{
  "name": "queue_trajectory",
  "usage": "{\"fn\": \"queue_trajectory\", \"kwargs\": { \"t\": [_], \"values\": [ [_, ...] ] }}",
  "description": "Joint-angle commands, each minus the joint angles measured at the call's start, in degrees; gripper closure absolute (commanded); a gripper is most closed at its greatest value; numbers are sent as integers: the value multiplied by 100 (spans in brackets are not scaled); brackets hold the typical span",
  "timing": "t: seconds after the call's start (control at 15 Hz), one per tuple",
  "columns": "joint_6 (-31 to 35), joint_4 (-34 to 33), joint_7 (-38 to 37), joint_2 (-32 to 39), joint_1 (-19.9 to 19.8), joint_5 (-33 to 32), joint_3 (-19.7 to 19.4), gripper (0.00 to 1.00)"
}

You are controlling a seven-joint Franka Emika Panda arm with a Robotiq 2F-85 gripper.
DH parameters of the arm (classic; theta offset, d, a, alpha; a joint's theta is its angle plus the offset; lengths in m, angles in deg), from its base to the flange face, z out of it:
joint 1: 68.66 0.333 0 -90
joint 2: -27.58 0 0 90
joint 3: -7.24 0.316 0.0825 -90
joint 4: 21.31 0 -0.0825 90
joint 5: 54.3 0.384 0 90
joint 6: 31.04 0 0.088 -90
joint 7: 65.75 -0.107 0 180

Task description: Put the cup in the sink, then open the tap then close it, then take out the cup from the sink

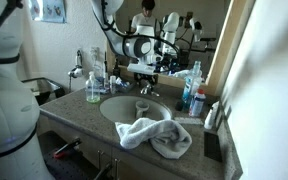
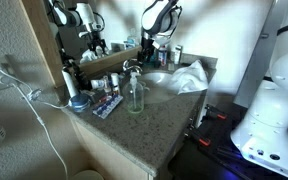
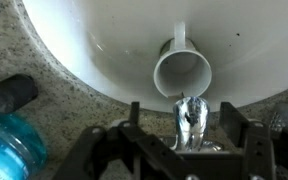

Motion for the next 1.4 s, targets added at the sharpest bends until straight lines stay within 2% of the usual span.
{"fn": "queue_trajectory", "kwargs": {
  "t": [0.0, 0.4, 0.6, 0.8, 1.0, 1.33],
  "values": [
    [-173, 419, 347, -427, -91, 333, 21, 0],
    [202, 920, 1498, -272, -157, 1274, 79, 0],
    [443, 1101, 2000, -149, -200, 1536, 101, 0],
    [961, 1243, 2507, 43, -290, 1843, 212, 0],
    [1502, 1249, 2911, 355, -431, 2133, 434, 0],
    [1962, 999, 3651, 1023, -756, 2774, 896, 0]
  ]
}}
